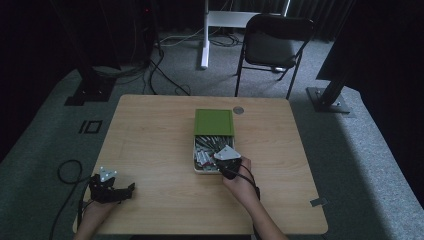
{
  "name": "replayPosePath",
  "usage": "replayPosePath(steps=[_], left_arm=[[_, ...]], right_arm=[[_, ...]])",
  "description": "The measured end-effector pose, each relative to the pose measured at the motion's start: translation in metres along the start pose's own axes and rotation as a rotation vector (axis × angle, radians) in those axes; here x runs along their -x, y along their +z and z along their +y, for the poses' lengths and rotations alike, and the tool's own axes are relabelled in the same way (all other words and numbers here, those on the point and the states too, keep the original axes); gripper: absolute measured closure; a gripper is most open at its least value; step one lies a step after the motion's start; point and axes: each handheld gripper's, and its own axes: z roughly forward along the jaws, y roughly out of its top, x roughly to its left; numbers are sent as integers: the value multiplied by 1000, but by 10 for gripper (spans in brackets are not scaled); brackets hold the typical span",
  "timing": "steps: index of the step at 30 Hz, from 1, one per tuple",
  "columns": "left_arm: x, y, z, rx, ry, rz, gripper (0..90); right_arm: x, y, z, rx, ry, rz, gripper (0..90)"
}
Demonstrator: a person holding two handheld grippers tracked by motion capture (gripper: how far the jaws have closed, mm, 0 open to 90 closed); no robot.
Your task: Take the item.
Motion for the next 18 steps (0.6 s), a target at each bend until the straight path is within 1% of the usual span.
replayPosePath(steps=[1, 2, 4, 5, 8, 11, 14, 16, 17, 18], left_arm=[[0, 0, 0, 0, 0, 0, 13], [0, 0, 0, 0, 0, 0, 13], [0, 0, 0, 0, 0, 0, 13], [0, 0, 0, 0, 0, 0, 13], [0, 0, 0, 0, 0, 0, 12], [0, 0, 0, 0, 1, 0, 13], [0, 0, 0, 1, -1, 0, 12], [0, 0, 0, 3, -3, 0, 12], [0, 0, 0, 2, -2, 0, 13], [0, 0, 0, 2, -3, 0, 13]], right_arm=[[0, 0, 0, 0, 0, 0, 866], [2, -2, 1, 5, 16, 11, 870], [3, -5, 2, 8, 25, 23, 872], [4, -7, 3, 19, 38, 33, 874], [5, -11, 5, 29, 45, 42, 875], [7, -21, 11, 65, 68, 72, 878], [9, -29, 17, 91, 75, 82, 878], [9, -31, 18, 99, 78, 87, 878], [11, -38, 23, 123, 83, 97, 878], [12, -41, 25, 134, 85, 100, 878]])
